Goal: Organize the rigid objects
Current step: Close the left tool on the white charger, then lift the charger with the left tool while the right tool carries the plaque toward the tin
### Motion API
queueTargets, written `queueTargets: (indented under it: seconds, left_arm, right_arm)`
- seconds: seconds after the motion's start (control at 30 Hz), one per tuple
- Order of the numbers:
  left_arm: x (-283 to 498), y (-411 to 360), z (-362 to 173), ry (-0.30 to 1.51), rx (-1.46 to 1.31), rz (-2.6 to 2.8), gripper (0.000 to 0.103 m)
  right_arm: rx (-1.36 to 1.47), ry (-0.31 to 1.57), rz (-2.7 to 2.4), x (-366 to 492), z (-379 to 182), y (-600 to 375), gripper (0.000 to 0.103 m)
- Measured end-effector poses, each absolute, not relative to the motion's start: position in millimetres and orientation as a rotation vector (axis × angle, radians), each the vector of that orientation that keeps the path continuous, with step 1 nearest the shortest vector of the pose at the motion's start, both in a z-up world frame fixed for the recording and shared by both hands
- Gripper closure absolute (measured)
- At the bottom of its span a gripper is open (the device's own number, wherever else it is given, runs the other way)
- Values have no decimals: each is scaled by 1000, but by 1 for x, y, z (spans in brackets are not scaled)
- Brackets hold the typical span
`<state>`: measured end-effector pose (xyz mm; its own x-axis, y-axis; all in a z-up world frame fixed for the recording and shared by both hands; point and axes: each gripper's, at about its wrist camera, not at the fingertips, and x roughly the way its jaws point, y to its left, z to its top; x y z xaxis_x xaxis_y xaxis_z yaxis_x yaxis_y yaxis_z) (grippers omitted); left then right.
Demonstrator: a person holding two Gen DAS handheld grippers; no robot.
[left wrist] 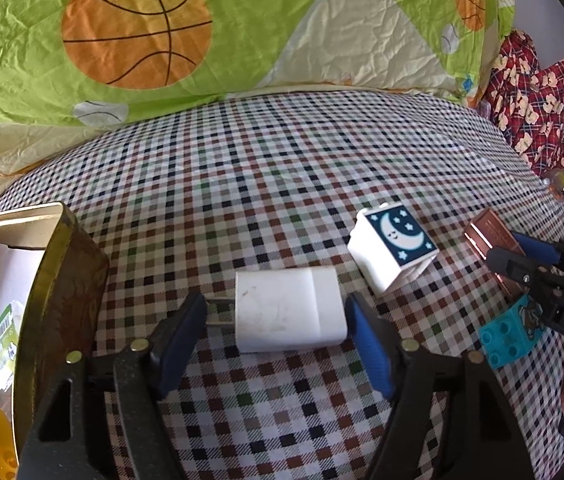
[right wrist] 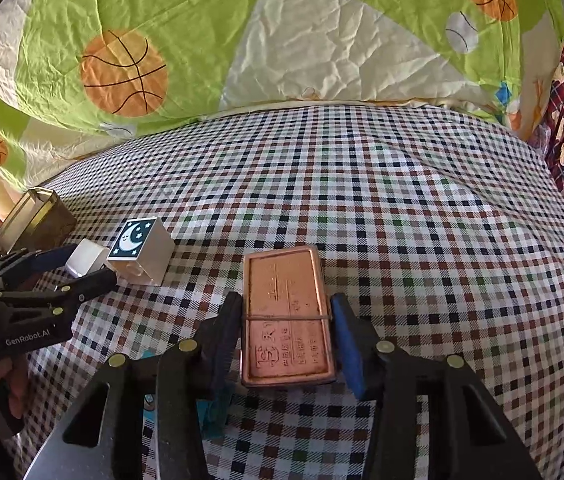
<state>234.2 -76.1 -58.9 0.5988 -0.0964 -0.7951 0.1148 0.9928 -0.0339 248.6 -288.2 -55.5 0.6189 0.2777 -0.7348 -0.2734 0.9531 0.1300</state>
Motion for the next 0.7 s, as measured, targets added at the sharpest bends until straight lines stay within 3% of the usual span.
queueTargets:
  seconds: [0.7]
  left_arm:
    - [208,-66,-40,768,-10,-108,40]
  right_arm:
    - [-12,692,243,228,-36,-295,56]
